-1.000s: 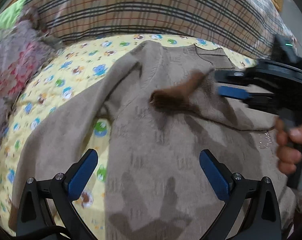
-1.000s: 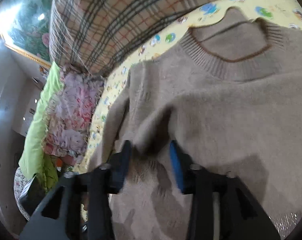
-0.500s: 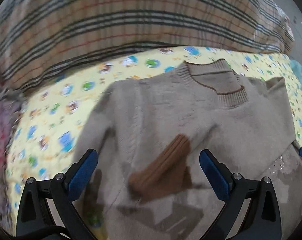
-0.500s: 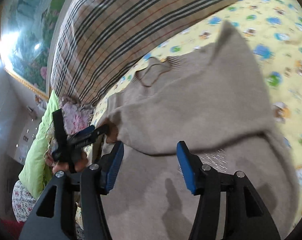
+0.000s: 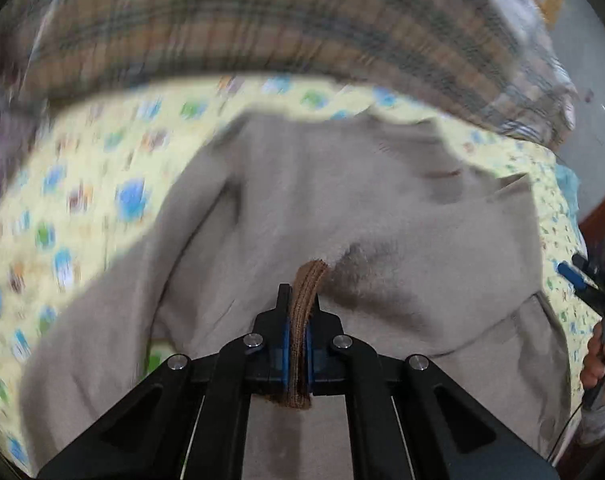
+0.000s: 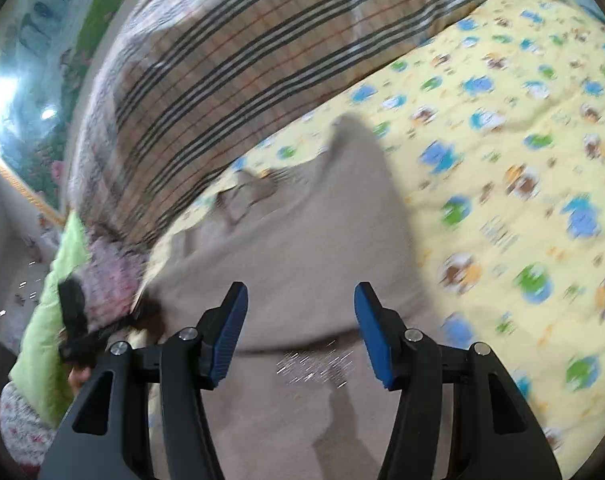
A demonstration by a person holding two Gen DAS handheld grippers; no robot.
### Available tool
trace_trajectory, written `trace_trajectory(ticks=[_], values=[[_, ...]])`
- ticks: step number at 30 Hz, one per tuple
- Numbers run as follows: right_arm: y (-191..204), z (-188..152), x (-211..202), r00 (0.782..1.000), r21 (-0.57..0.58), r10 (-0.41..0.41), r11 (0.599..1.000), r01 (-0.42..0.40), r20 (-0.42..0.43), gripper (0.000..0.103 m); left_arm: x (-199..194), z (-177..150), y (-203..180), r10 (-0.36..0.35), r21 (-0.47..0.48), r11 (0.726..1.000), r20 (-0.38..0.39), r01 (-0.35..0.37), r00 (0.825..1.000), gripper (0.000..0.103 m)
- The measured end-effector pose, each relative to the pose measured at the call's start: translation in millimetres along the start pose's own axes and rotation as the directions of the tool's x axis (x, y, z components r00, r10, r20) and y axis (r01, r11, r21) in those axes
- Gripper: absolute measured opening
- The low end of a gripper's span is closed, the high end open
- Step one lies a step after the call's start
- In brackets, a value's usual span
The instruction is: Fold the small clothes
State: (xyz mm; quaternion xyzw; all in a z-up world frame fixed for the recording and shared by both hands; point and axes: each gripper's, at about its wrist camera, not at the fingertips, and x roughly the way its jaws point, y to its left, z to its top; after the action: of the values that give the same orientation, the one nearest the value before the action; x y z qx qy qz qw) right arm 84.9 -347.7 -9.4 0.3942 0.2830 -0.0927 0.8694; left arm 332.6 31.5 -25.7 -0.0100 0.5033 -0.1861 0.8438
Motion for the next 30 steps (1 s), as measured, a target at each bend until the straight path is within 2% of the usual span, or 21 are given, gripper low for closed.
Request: trace_trajectory(ticks=[1,5,11,12,13,14,15,16,20,22,24,26,28,30], values=[[-3.8,5.0,1.4,1.000,0.009,-0.020,1.000,0.020,0.006,0.059,5.5,-4.6,9.7,-0.013,-0.032,0.999,-0.025,0.013,1.000,0.003],[-17.8,27.6,12.8,0.995,0.003,-0.098,0.995,0.098,0.022,0.068,9.3,-18.1,24.8,-0.071,-0.095,0.993,-0.036,0.067,0.997,0.004],[-22.6,50.9,68.5,0.984,-0.058,-0.171,0.984,0.168,-0.052,0.068,16.4,-22.6,17.2,-0.065,-0.099,0.993,-0.045,0.060,0.997,0.004],[-24.3,53.2,81.2,0.980,-0.073,-0.185,0.981,0.179,-0.074,0.063,18.0,-21.1,16.2,-0.060,-0.099,0.994,-0.049,0.055,0.997,0.004],[-26.2,53.4,88.0,0.978,-0.078,-0.187,0.981,0.180,-0.089,0.048,18.2,-19.9,14.9,-0.058,-0.102,0.993,-0.054,0.052,0.997,0.004],[-32.4,53.9,96.2,0.979,-0.061,-0.173,0.984,0.167,-0.112,0.010,18.7,-18.3,13.5,-0.058,-0.102,0.993,-0.059,0.052,0.997,0.004],[-37.7,54.0,100.3,0.977,-0.043,-0.166,0.986,0.162,-0.137,0.010,18.1,-16.0,10.9,-0.056,-0.097,0.994,-0.062,0.050,0.996,0.004],[-40.6,55.8,97.7,0.979,-0.035,-0.162,0.987,0.159,-0.126,0.009,19.3,-12.2,5.0,-0.061,-0.089,0.995,-0.064,0.055,0.996,0.004],[-45.0,70.0,59.6,0.980,-0.045,-0.196,0.980,0.195,-0.023,0.008,26.2,3.7,-27.6,-0.096,-0.030,0.995,-0.062,0.094,0.993,0.004],[-53.6,77.6,50.3,0.968,-0.051,-0.249,0.967,0.249,0.012,0.008,38.7,7.7,-37.0,-0.091,-0.017,0.996,-0.082,0.090,0.993,0.004],[-60.4,77.9,53.7,0.963,-0.052,-0.271,0.961,0.271,0.004,0.008,50.1,7.5,-33.3,-0.064,-0.022,0.998,-0.103,0.062,0.993,0.004],[-62.8,71.3,65.7,0.950,-0.089,-0.311,0.947,0.308,-0.021,0.008,57.4,8.3,-22.7,-0.076,-0.050,0.996,-0.114,0.070,0.991,0.005],[-61.3,66.3,70.4,0.940,-0.140,-0.340,0.932,0.336,-0.008,0.008,56.5,10.3,-16.1,-0.087,-0.065,0.995,-0.118,0.080,0.989,0.007],[-59.8,65.9,68.7,0.937,-0.133,-0.349,0.929,0.346,0.000,0.013,50.0,12.6,-13.2,-0.052,-0.054,0.997,-0.107,0.047,0.993,0.010]])
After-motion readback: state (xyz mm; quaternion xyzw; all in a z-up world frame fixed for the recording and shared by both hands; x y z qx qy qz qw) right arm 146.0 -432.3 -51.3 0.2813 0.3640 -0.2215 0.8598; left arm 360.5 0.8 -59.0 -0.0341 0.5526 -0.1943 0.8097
